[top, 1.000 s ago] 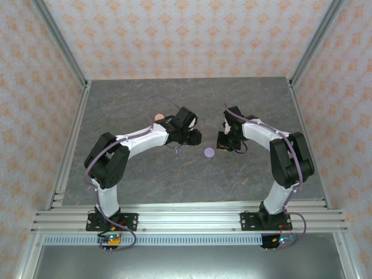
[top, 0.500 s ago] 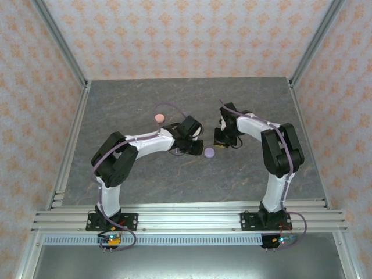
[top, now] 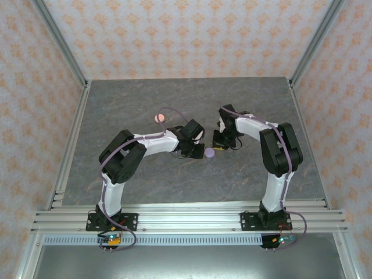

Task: Insert the wireless bluetooth earbuds into the charging case

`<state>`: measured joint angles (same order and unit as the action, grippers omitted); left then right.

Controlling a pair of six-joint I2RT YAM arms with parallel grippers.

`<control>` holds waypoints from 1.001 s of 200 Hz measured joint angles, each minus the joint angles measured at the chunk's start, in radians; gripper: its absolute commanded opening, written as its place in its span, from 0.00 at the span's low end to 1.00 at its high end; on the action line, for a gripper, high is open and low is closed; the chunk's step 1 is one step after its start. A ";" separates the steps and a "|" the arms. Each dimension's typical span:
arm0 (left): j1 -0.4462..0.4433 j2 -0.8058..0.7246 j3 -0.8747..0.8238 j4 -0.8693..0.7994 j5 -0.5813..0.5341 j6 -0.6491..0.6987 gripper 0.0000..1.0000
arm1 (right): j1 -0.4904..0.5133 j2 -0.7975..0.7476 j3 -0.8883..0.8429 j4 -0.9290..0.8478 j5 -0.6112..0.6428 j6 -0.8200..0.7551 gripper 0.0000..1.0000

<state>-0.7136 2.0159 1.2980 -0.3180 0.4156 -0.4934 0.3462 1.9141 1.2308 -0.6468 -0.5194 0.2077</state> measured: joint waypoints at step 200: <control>0.016 -0.034 -0.014 -0.002 -0.099 -0.032 0.32 | -0.016 -0.125 -0.076 0.000 0.089 0.025 0.18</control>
<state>-0.6979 1.9823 1.2842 -0.3199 0.3164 -0.5259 0.3305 1.7893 1.1545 -0.6464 -0.4305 0.2329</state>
